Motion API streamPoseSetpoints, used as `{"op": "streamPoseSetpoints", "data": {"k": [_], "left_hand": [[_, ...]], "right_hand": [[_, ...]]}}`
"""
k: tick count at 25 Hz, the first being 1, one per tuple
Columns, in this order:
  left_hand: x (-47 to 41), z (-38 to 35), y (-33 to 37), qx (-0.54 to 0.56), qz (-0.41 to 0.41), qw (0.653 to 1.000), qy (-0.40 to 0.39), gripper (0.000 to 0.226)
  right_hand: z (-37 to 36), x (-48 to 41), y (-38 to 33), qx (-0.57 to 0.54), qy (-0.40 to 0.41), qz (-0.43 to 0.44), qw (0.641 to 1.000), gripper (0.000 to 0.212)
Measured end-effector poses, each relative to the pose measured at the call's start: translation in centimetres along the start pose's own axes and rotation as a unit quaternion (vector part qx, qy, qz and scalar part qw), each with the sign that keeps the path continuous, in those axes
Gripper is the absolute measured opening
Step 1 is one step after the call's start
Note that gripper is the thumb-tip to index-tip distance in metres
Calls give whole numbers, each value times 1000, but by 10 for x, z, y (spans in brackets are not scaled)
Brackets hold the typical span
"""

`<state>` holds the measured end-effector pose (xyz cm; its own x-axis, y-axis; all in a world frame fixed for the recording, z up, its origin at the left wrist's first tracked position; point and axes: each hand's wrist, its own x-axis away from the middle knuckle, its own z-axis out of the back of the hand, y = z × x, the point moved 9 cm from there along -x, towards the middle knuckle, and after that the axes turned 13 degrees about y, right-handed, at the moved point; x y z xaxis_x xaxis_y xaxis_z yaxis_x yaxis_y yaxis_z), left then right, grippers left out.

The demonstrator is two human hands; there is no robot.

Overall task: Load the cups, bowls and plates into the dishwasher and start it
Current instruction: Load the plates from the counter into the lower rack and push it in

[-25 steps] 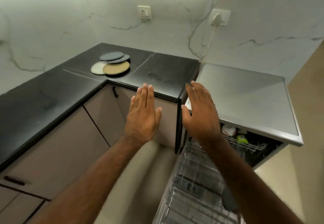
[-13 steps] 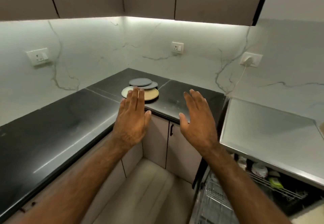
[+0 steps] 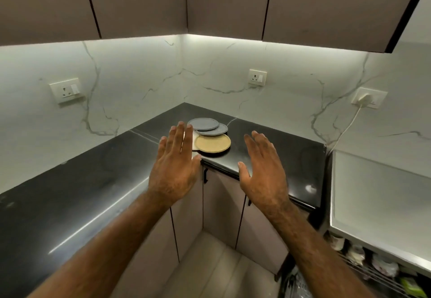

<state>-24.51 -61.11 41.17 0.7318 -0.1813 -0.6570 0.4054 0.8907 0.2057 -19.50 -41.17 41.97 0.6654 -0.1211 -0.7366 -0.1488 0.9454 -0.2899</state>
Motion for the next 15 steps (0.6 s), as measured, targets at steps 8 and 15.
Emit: {"op": "streamPoseSetpoints", "data": {"k": [8, 15], "left_hand": [[-89, -91, -51, -9, 28, 999, -24, 89], [-176, -175, -76, -18, 49, 999, -13, 93]], "right_hand": [[-106, -76, 37, -27, -24, -4, 999, 75], [-203, -156, 84, -42, -49, 26, 998, 76]]}}
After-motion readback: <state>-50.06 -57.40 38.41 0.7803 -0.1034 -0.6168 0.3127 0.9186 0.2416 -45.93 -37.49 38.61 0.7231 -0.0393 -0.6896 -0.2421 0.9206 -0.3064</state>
